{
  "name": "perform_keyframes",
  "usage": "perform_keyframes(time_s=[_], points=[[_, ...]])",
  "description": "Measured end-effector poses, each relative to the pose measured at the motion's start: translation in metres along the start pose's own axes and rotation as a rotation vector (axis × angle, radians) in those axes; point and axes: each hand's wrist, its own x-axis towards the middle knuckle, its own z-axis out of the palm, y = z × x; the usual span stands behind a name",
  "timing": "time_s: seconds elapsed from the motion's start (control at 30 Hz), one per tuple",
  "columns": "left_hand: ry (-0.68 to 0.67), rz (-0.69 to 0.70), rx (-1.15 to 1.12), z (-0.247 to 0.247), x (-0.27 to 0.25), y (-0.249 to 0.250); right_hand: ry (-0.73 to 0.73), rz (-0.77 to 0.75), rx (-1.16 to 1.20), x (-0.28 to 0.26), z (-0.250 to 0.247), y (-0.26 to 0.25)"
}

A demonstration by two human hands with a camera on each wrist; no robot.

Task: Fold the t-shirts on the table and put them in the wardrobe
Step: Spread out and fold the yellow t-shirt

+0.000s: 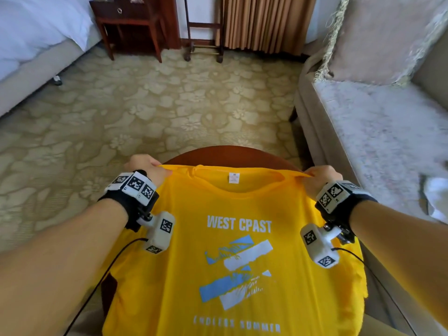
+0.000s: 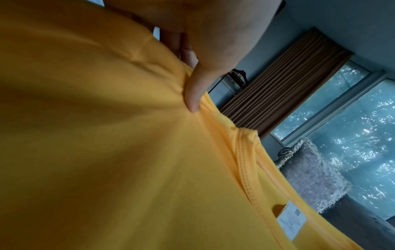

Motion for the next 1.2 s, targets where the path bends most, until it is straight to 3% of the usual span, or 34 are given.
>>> perform_keyframes(time_s=[0.13,0.2,0.27,0.37,0.43,0.6,0.73,0.83,1.03,1.13,1.2], points=[[-0.140,-0.026,0.238,0.007,0.010,0.001,-0.041,-0.010,-0.074,0.005,0.008,-0.004],[-0.105,-0.004,0.510,0.011,0.001,-0.002,-0.044,-0.027,-0.152,0.004,0.015,-0.002],[-0.028,0.039,0.607,0.013,-0.014,-0.003,-0.021,-0.030,-0.231,-0.001,0.015,0.002],[0.054,0.116,0.557,0.013,-0.037,0.004,0.019,0.022,-0.209,-0.018,-0.002,0.012],[0.031,0.185,0.539,0.016,-0.054,0.013,0.022,0.073,-0.166,-0.028,-0.015,0.023],[-0.265,0.279,0.312,0.040,-0.112,0.036,-0.095,0.291,0.057,-0.044,-0.033,0.074],[-0.422,0.335,0.153,0.066,-0.158,0.049,-0.292,0.271,0.186,-0.078,-0.036,0.108],[-0.506,0.398,0.078,0.087,-0.180,0.052,-0.325,0.342,0.339,-0.091,-0.028,0.129],[-0.578,0.713,0.456,0.119,-0.208,0.050,-0.332,0.383,0.491,-0.080,-0.026,0.154],[-0.588,0.693,0.503,0.127,-0.207,0.049,-0.382,0.357,0.528,-0.067,-0.032,0.167],[-0.556,0.686,0.534,0.131,-0.205,0.051,-0.338,0.313,0.564,-0.054,-0.038,0.177]])
